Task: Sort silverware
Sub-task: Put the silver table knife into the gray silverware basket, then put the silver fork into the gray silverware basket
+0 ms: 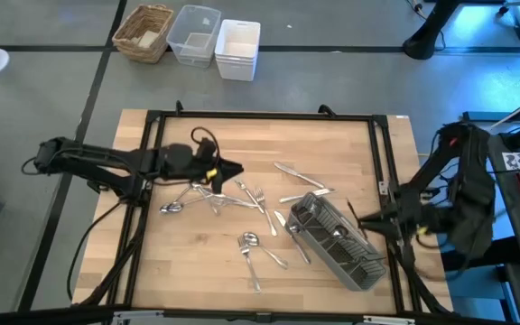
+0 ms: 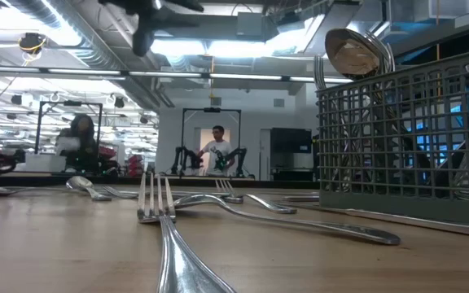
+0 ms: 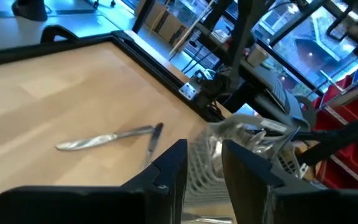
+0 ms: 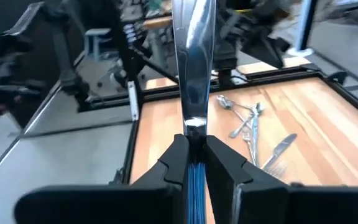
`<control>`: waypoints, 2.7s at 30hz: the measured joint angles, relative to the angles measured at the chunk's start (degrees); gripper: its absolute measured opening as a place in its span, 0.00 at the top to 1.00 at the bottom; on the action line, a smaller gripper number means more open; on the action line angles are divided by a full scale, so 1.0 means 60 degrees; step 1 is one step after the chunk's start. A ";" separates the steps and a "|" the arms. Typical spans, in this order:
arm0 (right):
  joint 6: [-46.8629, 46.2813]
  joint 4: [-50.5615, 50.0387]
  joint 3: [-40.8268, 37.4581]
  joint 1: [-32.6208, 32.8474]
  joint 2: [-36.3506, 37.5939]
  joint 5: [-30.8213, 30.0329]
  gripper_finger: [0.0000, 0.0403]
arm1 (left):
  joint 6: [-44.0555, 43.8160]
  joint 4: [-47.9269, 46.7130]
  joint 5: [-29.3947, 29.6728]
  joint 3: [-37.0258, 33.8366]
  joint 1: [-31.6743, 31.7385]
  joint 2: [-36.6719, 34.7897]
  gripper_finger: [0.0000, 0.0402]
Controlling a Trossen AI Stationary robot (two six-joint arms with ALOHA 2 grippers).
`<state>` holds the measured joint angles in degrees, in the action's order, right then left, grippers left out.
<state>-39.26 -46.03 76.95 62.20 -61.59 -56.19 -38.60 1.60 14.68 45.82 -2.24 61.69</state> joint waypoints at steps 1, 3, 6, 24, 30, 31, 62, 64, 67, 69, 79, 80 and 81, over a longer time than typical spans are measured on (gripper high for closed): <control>-0.0444 0.0078 -0.0288 0.0302 -0.0051 -0.0499 0.91 | -0.0069 0.0032 0.0300 0.0000 -0.0267 0.0023 0.77; -0.1144 0.0481 -0.0871 0.0844 -0.0185 -0.1304 0.91 | -0.0180 0.0243 0.0854 0.0003 -0.0732 0.0141 0.77; -0.1893 0.1344 -0.1726 0.1611 -0.0403 -0.2304 0.91 | -0.0444 0.0230 0.1510 0.0004 -0.1280 0.0346 0.77; -0.4092 0.3245 -0.4809 0.2756 -0.2674 -0.5020 0.91 | -0.2548 0.1325 0.2218 0.0004 -0.2077 0.2454 0.77; -0.4385 0.3229 -0.4925 0.2753 -0.3024 -0.4731 0.91 | -0.2562 0.1954 0.2211 0.0004 -0.2088 0.2700 0.77; -0.4370 0.3222 -0.4921 0.2753 -0.3021 -0.4611 0.91 | -0.2573 0.1965 0.2207 0.0004 -0.2088 0.2700 0.77; -0.4190 0.3175 -0.4925 0.2691 -0.3011 -0.3726 0.80 | -0.2322 0.2380 0.2204 0.0004 -0.2088 0.2696 0.77; -0.4186 0.3174 -0.4925 0.2691 -0.3014 -0.3718 0.76 | -0.2357 0.2380 0.2204 0.0004 -0.2088 0.2696 0.77; -0.4157 0.3148 -0.4936 0.2691 -0.3025 -0.3710 0.72 | -0.2358 0.2380 0.2204 0.0004 -0.2088 0.2696 0.77; -0.4157 0.3145 -0.4936 0.2691 -0.3025 -0.3714 0.71 | -0.2358 0.2380 0.2204 0.0004 -0.2088 0.2696 0.77; -0.4179 0.3138 -0.4724 0.2687 -0.3021 -0.3641 0.70 | -0.2329 0.2402 0.2196 0.0004 -0.2088 0.2696 0.77; -0.4164 0.3142 -0.4665 0.2687 -0.3021 -0.3651 0.70 | -0.2325 0.2402 0.2196 0.0004 -0.2088 0.2696 0.77; -0.4126 0.3138 -0.4599 0.2687 -0.3021 -0.3685 0.70 | -0.2325 0.2402 0.2196 0.0004 -0.2088 0.2696 0.77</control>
<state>-64.02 -27.20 49.36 78.32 -79.72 -78.30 -52.56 16.01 27.86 45.84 -14.76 77.87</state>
